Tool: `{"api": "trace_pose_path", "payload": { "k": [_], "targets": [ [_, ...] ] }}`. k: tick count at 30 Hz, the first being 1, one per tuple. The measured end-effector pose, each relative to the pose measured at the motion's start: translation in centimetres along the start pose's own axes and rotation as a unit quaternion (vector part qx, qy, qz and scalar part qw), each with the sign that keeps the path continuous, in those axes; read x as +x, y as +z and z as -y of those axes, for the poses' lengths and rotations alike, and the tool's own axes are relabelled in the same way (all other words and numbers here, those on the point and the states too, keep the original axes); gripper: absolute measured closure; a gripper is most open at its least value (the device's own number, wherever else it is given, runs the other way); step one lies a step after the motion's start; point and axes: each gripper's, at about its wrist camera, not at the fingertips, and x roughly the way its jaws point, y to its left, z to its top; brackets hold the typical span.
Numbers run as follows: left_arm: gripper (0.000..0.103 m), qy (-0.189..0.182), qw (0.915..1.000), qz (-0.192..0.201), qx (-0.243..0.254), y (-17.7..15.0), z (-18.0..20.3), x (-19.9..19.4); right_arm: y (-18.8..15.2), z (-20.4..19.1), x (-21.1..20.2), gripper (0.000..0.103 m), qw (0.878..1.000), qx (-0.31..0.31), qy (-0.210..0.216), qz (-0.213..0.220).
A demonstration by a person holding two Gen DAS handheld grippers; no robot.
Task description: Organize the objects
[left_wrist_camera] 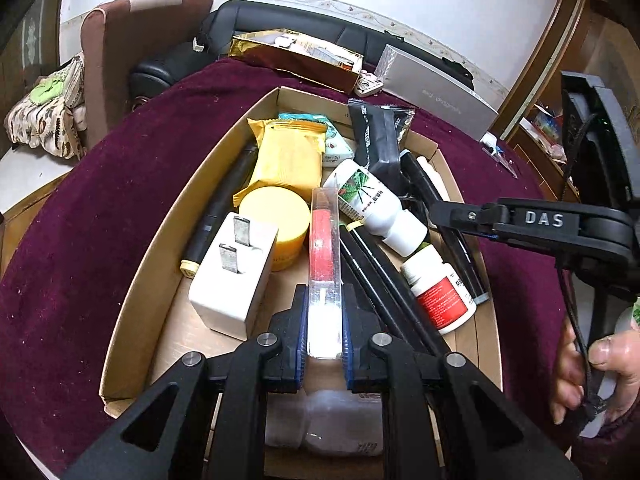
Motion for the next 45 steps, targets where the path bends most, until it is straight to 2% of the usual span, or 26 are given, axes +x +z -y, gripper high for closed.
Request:
{"api": "trace_pose_path", "payload": {
  "k": [1, 3, 4, 5, 8, 10, 11, 12, 13, 14, 15, 16, 17, 18, 19, 20, 22, 23, 25, 29, 35, 45],
  "targets": [
    [0.088, 0.000, 1.0000, 0.002, 0.001, 0.0, 0.1, -0.1, 0.0, -0.1, 0.0, 0.090, 1.000, -0.003, -0.004, 0.001],
    [0.072, 0.009, 0.9999, 0.009, 0.005, 0.1, 0.3, -0.2, 0.1, -0.1, -0.1, 0.089, 1.000, -0.006, -0.015, 0.009],
    [0.059, 0.016, 0.9997, 0.015, 0.010, 0.1, 0.6, -0.5, 0.0, -0.2, -0.3, 0.087, 1.000, -0.008, -0.018, 0.014],
    [0.052, 0.020, 0.9994, 0.023, 0.015, 0.1, 0.8, -0.9, 0.0, -0.3, -0.5, 0.082, 1.000, -0.011, -0.019, 0.018],
    [0.050, 0.046, 0.9957, 0.075, 0.031, 0.1, 1.6, -2.9, -0.2, -0.5, -1.4, 0.066, 0.999, -0.012, -0.022, 0.035],
    [0.044, 0.072, 0.9911, 0.105, 0.040, 0.1, 2.2, -4.1, -0.3, -0.6, -2.0, 0.061, 0.998, -0.013, -0.027, 0.047],
    [0.039, 0.089, 0.9876, 0.122, 0.044, 0.1, 2.4, -4.8, -0.4, -0.7, -2.6, 0.061, 0.998, -0.013, -0.030, 0.058],
    [0.036, 0.114, 0.9815, 0.146, 0.047, 0.1, 2.8, -5.8, -0.6, -1.0, -3.2, 0.061, 0.997, -0.015, -0.032, 0.071],
    [0.030, 0.140, 0.9729, 0.177, 0.049, 0.1, 3.1, -7.1, -0.9, -1.3, -4.1, 0.061, 0.995, -0.019, -0.035, 0.091],
    [0.022, 0.154, 0.9675, 0.194, 0.050, 0.0, 3.4, -7.9, -1.2, -1.6, -4.8, 0.058, 0.993, -0.022, -0.039, 0.106],
    [0.018, 0.173, 0.9577, 0.225, 0.047, -0.1, 3.8, -9.6, -1.6, -2.0, -5.7, 0.054, 0.991, -0.026, -0.043, 0.126],
    [0.007, 0.187, 0.9507, 0.244, 0.041, -0.2, 4.0, -10.7, -2.3, -2.5, -6.8, 0.045, 0.987, -0.029, -0.045, 0.150],
    [0.001, 0.198, 0.9458, 0.255, 0.033, -0.3, 4.0, -11.4, -2.8, -2.8, -7.6, 0.039, 0.984, -0.032, -0.046, 0.167],
    [0.001, 0.209, 0.9407, 0.267, 0.025, -0.4, 4.1, -12.3, -3.4, -3.3, -8.4, 0.037, 0.981, -0.034, -0.047, 0.187],
    [0.001, 0.209, 0.9404, 0.268, 0.019, -0.2, 3.9, -12.8, -3.9, -3.7, -9.0, 0.033, 0.978, -0.039, -0.046, 0.202],
    [0.001, 0.199, 0.9452, 0.259, 0.014, 0.0, 3.8, -13.0, -4.6, -4.2, -9.6, 0.030, 0.974, -0.044, -0.045, 0.217],
    [0.001, 0.158, 0.9609, 0.227, -0.005, 0.5, 2.9, -13.0, -5.8, -5.1, -10.2, 0.027, 0.970, -0.056, -0.047, 0.233],
    [0.001, 0.150, 0.9643, 0.218, -0.020, 0.6, 2.4, -12.9, -6.3, -5.5, -10.4, 0.026, 0.968, -0.064, -0.049, 0.238],
    [0.001, 0.159, 0.9618, 0.221, -0.033, 0.3, 1.9, -12.9, -6.9, -6.5, -10.4, 0.024, 0.965, -0.087, -0.059, 0.238],
    [0.001, 0.201, 0.9535, 0.221, -0.040, -0.1, 1.6, -12.7, -8.1, -7.6, -10.3, 0.024, 0.959, -0.122, -0.086, 0.240],
    [0.001, 0.225, 0.9458, 0.231, -0.039, -1.2, 2.1, -13.1, -8.6, -7.2, -10.2, 0.024, 0.958, -0.121, -0.100, 0.239],
    [0.001, 0.242, 0.9454, 0.215, -0.036, -1.1, 2.0, -11.9, -9.0, -7.2, -9.7, 0.024, 0.960, -0.129, -0.106, 0.224]
  ]
}}
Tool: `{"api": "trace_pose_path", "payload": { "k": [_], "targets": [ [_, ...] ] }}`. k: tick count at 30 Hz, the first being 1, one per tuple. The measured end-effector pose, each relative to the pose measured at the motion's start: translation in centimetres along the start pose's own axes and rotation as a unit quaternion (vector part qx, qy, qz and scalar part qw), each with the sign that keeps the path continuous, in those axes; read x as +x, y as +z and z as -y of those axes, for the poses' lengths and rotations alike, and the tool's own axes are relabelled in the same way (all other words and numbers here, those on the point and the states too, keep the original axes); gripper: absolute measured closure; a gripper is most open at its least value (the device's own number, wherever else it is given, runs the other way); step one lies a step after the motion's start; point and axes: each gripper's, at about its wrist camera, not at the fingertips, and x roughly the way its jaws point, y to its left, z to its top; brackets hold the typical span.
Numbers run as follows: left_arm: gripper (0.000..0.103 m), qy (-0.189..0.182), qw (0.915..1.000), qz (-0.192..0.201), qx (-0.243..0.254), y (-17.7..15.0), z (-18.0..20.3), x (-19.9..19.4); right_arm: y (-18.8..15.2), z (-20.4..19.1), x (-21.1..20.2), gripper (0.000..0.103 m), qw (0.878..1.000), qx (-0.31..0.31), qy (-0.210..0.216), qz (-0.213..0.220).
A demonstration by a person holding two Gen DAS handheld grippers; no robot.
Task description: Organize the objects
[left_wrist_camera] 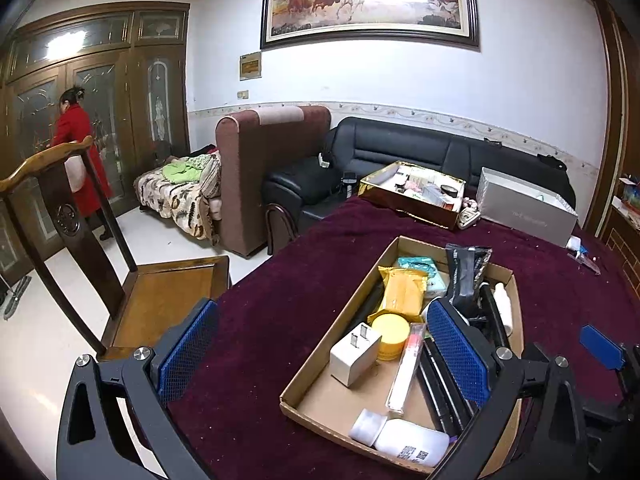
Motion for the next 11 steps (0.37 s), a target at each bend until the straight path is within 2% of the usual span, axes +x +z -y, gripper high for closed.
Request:
{"api": "trace_pose_path", "payload": {
  "k": [11],
  "targets": [
    [0.001, 0.020, 0.9996, -0.018, 0.006, -0.30, 0.27, 0.61, -0.36, -0.76, 0.48, 0.024, 1.000, -0.014, 0.006, -0.016]
  ]
}}
